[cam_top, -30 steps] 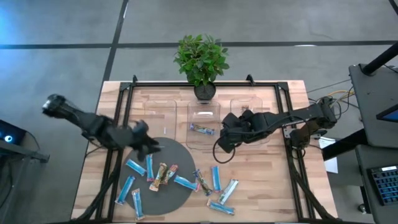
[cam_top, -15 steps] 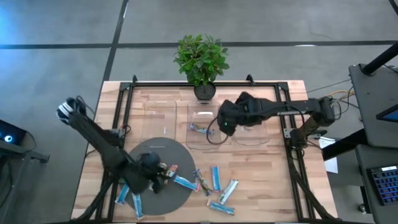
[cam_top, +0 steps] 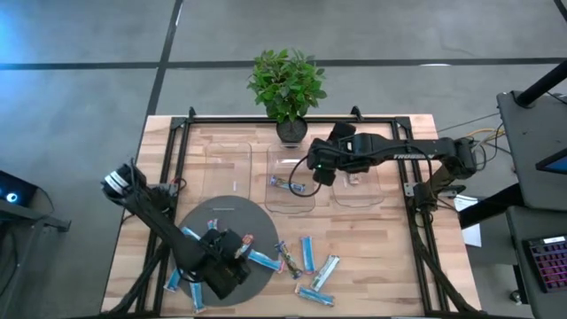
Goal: Pick and place Granola Bars by type
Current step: Put the red granola bar into the left transparent bin
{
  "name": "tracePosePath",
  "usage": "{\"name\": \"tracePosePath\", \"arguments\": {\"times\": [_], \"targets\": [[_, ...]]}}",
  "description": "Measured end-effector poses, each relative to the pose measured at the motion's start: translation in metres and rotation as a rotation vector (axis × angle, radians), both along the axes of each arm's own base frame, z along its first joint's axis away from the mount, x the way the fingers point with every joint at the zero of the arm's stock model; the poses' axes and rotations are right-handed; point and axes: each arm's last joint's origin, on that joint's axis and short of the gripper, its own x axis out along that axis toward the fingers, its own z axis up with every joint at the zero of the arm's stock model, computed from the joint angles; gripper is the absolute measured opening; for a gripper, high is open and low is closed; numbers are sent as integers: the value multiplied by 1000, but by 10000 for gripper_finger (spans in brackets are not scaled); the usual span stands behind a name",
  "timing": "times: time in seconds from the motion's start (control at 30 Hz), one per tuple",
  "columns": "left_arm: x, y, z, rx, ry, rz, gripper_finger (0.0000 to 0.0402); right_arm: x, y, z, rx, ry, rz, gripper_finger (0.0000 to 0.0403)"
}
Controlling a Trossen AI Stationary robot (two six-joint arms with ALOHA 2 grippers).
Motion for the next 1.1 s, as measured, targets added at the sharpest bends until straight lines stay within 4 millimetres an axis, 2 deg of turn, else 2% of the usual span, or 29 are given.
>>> {"name": "tracePosePath", "arguments": {"times": [0.27, 0.37, 0.5, 0.7, 1.1], "targets": [[3, -1, -30, 113, 130, -40, 190, 1, 1, -1, -1, 1, 6, 242], [7, 7, -36, 38, 198, 68, 190, 0, 1, -5, -1, 15, 7, 242], [16, 21, -32, -117, 278, 155, 191, -2, 1, -10, 0, 40, 7, 242], [29, 42, -25, -135, 268, 173, 191, -3, 1, -14, 8, 53, 9, 242], [31, 48, -54, -191, 165, 156, 191, -4, 2, -14, 52, 27, -19, 242]]}}
